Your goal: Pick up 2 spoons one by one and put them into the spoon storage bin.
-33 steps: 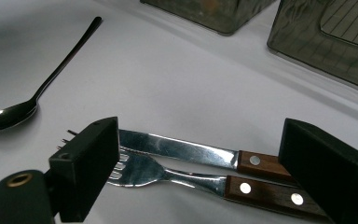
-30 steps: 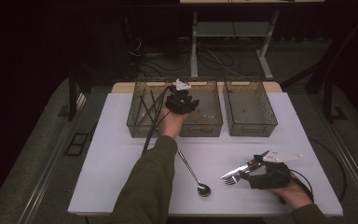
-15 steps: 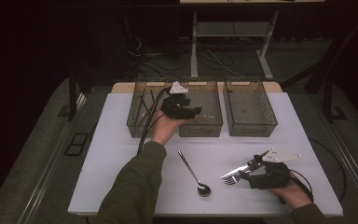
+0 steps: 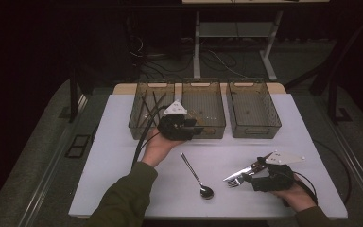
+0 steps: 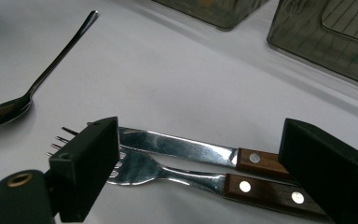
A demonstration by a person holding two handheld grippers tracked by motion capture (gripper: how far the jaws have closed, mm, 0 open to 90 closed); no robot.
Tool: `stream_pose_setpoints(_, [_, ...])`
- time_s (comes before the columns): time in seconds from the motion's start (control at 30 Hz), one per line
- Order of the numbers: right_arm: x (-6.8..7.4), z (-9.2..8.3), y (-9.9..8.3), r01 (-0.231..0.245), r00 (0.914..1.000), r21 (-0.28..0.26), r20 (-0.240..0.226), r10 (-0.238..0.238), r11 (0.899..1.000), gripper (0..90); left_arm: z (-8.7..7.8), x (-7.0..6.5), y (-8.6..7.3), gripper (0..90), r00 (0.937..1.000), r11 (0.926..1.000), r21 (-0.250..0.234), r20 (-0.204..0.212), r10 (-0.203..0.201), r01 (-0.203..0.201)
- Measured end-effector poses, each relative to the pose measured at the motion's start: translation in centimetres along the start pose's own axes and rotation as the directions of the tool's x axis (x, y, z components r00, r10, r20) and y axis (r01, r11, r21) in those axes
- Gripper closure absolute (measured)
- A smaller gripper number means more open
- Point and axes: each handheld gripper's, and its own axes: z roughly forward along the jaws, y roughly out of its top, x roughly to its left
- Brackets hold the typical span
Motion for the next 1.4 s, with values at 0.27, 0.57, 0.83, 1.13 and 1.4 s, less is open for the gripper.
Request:
stream_pose_setpoints(0.27, [0.1, 0.1, 0.0, -0.003, 1.0000, 0.000, 0.000, 0.003, 1.000, 12.2, 0.1, -1.2, -3.5, 86.1, 0.9995, 0.9975, 0.070, 0.032, 0.004, -0.006])
stream_pose_setpoints(0.57, [0.1, 0.1, 0.0, 0.004, 1.0000, 0.000, 0.001, -0.004, 1.000, 12.3, 1.0, -3.3, -5.6, 89.7, 0.9955, 0.9812, 0.183, 0.081, 0.049, -0.063])
stream_pose_setpoints(0.83, [0.1, 0.1, 0.0, 0.007, 1.0000, 0.003, -0.001, -0.007, 1.000, 12.3, 2.0, -5.0, -6.8, 89.7, 0.9891, 0.9610, 0.253, 0.123, 0.081, -0.110])
stream_pose_setpoints(1.13, [0.1, 0.1, 0.0, 0.005, 1.0000, 0.000, 0.001, -0.005, 1.000, 12.3, 2.9, -5.9, -7.6, 89.7, 0.9829, 0.9418, 0.303, 0.152, 0.104, -0.147])
stream_pose_setpoints(1.4, [0.1, 0.1, 0.0, 0.004, 1.0000, -0.001, 0.002, -0.004, 1.000, 12.2, 3.2, -6.1, -7.7, 89.7, 0.9808, 0.9327, 0.320, 0.151, 0.124, -0.167])
